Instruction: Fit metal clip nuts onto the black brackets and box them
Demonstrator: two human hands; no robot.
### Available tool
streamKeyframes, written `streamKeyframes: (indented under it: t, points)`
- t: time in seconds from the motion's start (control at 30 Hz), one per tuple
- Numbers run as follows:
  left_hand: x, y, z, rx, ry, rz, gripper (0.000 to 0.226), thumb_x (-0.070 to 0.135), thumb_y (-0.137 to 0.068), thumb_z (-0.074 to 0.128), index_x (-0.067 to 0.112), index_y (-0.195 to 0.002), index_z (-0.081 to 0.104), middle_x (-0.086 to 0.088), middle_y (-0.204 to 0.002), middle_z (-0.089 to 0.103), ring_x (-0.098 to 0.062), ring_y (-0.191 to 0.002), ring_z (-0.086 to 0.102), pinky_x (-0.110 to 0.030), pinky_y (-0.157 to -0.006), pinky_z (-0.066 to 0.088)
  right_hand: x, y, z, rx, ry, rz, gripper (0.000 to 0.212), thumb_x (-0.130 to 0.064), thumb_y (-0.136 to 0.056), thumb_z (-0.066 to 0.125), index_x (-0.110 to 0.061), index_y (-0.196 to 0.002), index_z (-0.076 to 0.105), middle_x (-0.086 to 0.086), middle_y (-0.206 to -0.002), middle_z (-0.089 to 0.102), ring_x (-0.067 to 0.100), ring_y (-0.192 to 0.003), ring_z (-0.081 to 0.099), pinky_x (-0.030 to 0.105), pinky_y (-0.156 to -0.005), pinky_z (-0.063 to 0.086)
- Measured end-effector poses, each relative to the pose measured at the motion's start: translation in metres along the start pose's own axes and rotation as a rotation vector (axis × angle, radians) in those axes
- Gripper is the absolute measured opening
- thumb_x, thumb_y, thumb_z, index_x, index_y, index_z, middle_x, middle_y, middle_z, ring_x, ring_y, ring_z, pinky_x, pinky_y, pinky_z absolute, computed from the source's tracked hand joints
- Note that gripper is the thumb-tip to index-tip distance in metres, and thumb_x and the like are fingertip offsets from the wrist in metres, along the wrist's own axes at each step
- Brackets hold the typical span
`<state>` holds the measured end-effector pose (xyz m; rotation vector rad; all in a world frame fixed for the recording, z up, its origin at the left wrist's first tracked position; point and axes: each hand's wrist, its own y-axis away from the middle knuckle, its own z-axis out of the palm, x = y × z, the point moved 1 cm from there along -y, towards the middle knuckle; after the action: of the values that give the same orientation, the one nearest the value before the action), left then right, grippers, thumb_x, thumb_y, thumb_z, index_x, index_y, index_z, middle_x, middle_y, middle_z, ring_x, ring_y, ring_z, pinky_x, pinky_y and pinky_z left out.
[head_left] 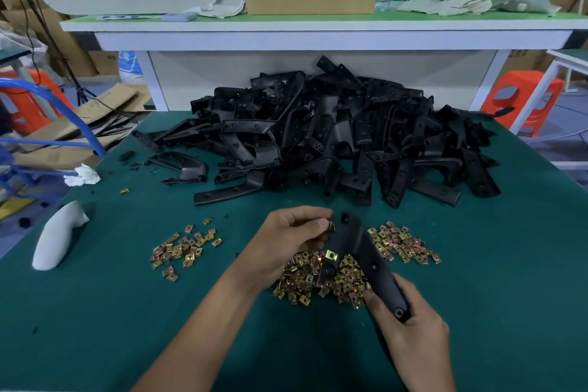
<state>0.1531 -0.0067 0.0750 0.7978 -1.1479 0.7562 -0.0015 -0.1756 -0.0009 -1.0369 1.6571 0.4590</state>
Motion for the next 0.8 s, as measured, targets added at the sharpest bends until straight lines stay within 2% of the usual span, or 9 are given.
streamKeyframes:
  t: [0.2, 0.43, 0.57, 0.63, 0.7, 0.8]
  points:
    - [-0.0002, 0.0002, 0.0061, 0.021, -0.029, 0.007, 0.017, 0.002, -0.093, 0.068, 0.006, -0.107, 0.076, -0.006, -0.090, 0.075, -0.011, -0.078, 0.068, -0.022, -0.072, 0.056, 0.0006, 0.0004, -0.0005, -0.023, 0.006, 0.024, 0.037, -0.027, -0.078, 0.087, -0.044, -0.106, 0.071, -0.019, -0.078, 0.072, -0.002, -0.070, 0.067, 0.002, -0.061, 0.044]
    - [-0.0035, 0.0021, 0.0072, 0.069, -0.014, 0.024, 0.015, 0.004, -0.093, 0.069, 0.005, -0.105, 0.077, -0.006, -0.085, 0.073, -0.010, -0.073, 0.066, -0.021, -0.068, 0.056, -0.0028, 0.0003, -0.0005, -0.046, 0.023, 0.031, 0.039, -0.026, -0.077, 0.087, -0.048, -0.106, 0.070, -0.021, -0.081, 0.073, -0.003, -0.074, 0.068, 0.002, -0.064, 0.045]
    - [-0.0046, 0.0048, 0.0080, 0.060, -0.059, 0.020, 0.015, 0.005, -0.092, 0.069, 0.008, -0.106, 0.077, -0.010, -0.095, 0.076, -0.012, -0.081, 0.069, -0.020, -0.071, 0.055, -0.0043, -0.0006, -0.0010, -0.056, 0.051, 0.053, 0.038, -0.024, -0.078, 0.086, -0.044, -0.108, 0.072, -0.021, -0.081, 0.073, -0.003, -0.074, 0.067, 0.002, -0.063, 0.044]
    - [-0.0039, 0.0060, 0.0065, 0.040, -0.084, 0.030, 0.016, 0.006, -0.092, 0.070, 0.013, -0.105, 0.076, -0.006, -0.092, 0.076, -0.011, -0.082, 0.069, -0.019, -0.071, 0.054, -0.0057, -0.0007, -0.0005, -0.061, 0.067, 0.070, 0.038, -0.025, -0.078, 0.087, -0.044, -0.108, 0.072, -0.021, -0.080, 0.073, -0.003, -0.074, 0.067, 0.003, -0.062, 0.044]
    - [-0.0014, 0.0064, 0.0029, 0.021, -0.096, 0.033, 0.022, 0.007, -0.090, 0.072, 0.019, -0.109, 0.074, -0.002, -0.084, 0.073, -0.011, -0.079, 0.069, -0.021, -0.073, 0.055, -0.0067, 0.0002, 0.0004, -0.058, 0.086, 0.077, 0.039, -0.030, -0.078, 0.086, -0.048, -0.109, 0.070, -0.020, -0.078, 0.072, 0.000, -0.072, 0.067, 0.009, -0.062, 0.048]
    - [0.0011, 0.0056, -0.0006, -0.021, -0.161, 0.008, 0.030, 0.010, -0.088, 0.075, 0.028, -0.112, 0.073, -0.002, -0.084, 0.073, -0.017, -0.083, 0.070, -0.033, -0.086, 0.057, -0.0066, 0.0005, 0.0018, -0.071, 0.130, 0.116, 0.041, -0.044, -0.078, 0.083, -0.052, -0.115, 0.068, -0.011, -0.080, 0.074, 0.011, -0.076, 0.069, 0.033, -0.073, 0.057]
